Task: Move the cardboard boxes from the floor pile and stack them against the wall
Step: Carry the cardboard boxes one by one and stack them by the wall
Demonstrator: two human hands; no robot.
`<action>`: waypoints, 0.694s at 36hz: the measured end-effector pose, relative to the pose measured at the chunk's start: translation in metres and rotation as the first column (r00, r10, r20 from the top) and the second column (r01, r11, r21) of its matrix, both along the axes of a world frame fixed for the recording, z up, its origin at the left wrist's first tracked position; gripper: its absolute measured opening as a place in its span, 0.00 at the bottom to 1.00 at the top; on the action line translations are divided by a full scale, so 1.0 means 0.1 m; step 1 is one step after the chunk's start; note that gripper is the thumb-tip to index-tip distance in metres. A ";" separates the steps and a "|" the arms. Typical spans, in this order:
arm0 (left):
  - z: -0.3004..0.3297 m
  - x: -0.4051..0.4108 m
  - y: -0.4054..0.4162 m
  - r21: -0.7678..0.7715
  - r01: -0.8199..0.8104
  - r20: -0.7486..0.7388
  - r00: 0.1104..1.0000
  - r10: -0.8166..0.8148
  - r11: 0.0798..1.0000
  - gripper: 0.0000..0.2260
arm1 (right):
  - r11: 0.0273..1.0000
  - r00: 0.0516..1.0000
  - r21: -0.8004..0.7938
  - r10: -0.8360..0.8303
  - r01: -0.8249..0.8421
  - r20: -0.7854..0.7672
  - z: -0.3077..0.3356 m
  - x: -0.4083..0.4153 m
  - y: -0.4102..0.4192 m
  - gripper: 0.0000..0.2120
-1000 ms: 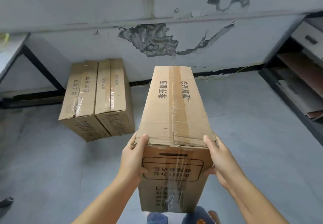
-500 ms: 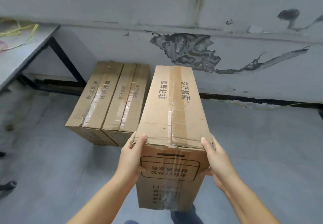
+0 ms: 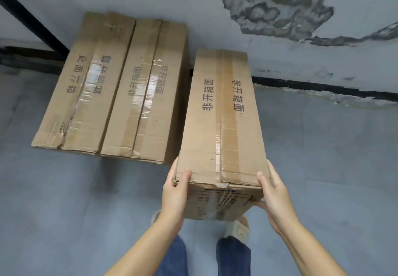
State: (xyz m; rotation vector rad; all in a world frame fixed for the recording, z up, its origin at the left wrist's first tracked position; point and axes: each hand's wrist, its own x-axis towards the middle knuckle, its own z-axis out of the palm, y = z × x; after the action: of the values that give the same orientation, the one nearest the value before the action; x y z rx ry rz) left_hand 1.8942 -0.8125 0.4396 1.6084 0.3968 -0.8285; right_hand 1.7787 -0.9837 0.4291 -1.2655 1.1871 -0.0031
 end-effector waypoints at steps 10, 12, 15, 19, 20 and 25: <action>-0.41 -0.16 0.38 0.152 0.033 -0.302 0.953 0.014 0.988 0.34 | 0.996 0.998 0.071 0.049 -0.046 -0.041 -0.27 -0.07 0.20 0.23; -0.51 -0.21 0.42 0.129 -0.018 -0.426 0.902 0.072 0.991 0.41 | 0.995 0.998 0.093 0.050 -0.046 -0.037 -0.29 -0.09 0.23 0.27; -0.59 -0.20 0.40 0.052 -0.183 -0.587 0.790 0.178 0.982 0.31 | 0.995 0.999 0.086 0.048 -0.046 -0.022 -0.36 -0.07 0.25 0.35; -0.77 -0.01 0.31 -0.011 -0.294 -0.598 0.768 0.230 0.956 0.21 | 0.995 0.996 0.055 0.085 -0.084 -0.010 -0.62 0.12 0.18 0.26; -0.81 0.07 0.27 -0.021 -0.294 -0.595 0.772 0.224 0.956 0.20 | 0.996 0.997 0.044 0.082 -0.082 -0.010 -0.70 0.17 0.15 0.25; -0.99 0.54 0.09 -0.027 -0.350 -0.559 0.782 0.276 0.936 0.14 | 0.995 0.995 -0.002 0.097 -0.097 0.015 -1.01 0.55 0.06 0.25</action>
State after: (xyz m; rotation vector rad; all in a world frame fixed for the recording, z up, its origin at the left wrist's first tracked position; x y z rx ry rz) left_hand 1.9478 -0.8030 0.3402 1.1128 0.9767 -1.0246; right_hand 1.8337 -0.9778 0.3278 -1.3209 1.1120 0.0585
